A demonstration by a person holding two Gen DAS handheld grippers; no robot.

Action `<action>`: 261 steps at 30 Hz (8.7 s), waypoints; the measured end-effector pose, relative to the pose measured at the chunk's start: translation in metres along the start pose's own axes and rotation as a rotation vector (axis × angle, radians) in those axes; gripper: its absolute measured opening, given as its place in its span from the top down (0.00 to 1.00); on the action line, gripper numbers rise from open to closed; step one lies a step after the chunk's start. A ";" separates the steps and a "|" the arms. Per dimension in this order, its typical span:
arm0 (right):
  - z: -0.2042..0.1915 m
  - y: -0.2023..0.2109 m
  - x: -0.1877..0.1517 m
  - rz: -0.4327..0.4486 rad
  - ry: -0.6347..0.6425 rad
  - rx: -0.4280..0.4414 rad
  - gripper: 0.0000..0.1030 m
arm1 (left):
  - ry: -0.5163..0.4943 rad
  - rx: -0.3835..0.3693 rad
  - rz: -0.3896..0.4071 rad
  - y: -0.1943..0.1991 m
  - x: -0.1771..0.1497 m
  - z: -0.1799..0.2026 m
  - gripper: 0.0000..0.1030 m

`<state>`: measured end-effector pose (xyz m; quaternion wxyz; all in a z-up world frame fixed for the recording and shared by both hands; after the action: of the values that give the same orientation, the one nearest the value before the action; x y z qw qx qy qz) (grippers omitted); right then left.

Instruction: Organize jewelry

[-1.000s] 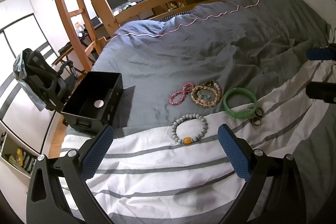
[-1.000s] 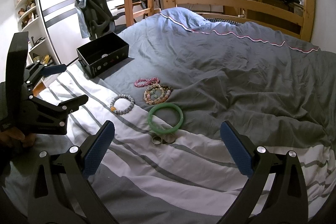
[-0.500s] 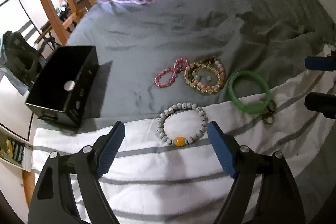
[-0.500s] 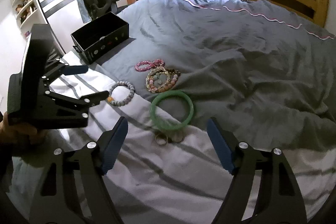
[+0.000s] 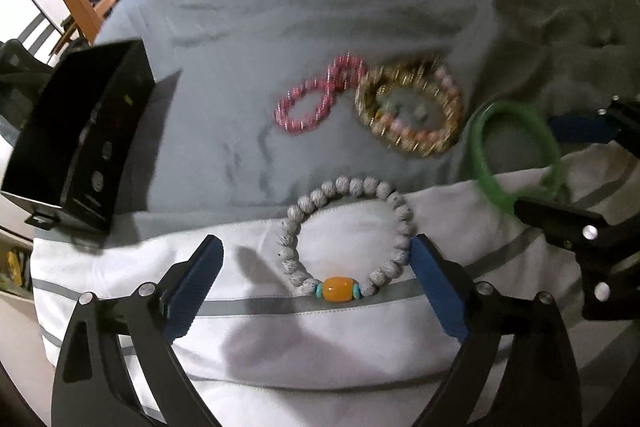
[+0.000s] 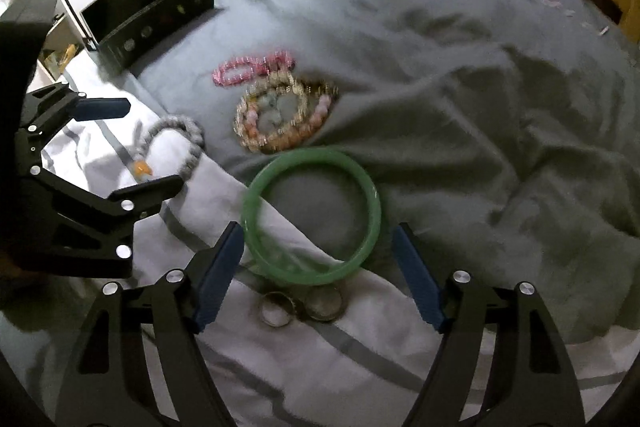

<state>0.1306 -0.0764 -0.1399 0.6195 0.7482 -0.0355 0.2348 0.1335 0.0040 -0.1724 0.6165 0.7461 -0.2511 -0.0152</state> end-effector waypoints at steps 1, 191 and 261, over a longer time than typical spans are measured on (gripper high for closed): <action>-0.001 -0.003 -0.001 -0.004 0.004 0.009 0.30 | -0.001 -0.004 -0.014 -0.004 -0.001 0.002 0.10; -0.001 -0.021 0.059 0.157 -0.043 0.113 0.91 | 0.218 -0.204 0.172 -0.021 0.084 -0.025 0.92; 0.038 0.092 0.088 0.576 -0.222 0.195 0.91 | 0.134 -0.327 0.183 -0.017 0.085 -0.003 0.98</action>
<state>0.1883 -0.1120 -0.0262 0.4454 0.7843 -0.2904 0.3196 0.2149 -0.0247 -0.1627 0.7435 0.6097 -0.2704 0.0499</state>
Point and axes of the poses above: each gripper's, at about its wrist camera, not at the fingertips, and y roughly against the way its jaws point, z to its right, x to its top, the point moved 8 cm from there along -y, roughly the way its jaws point, and after that the axes turned 4 degrees about -z, right-handed, at the moved point
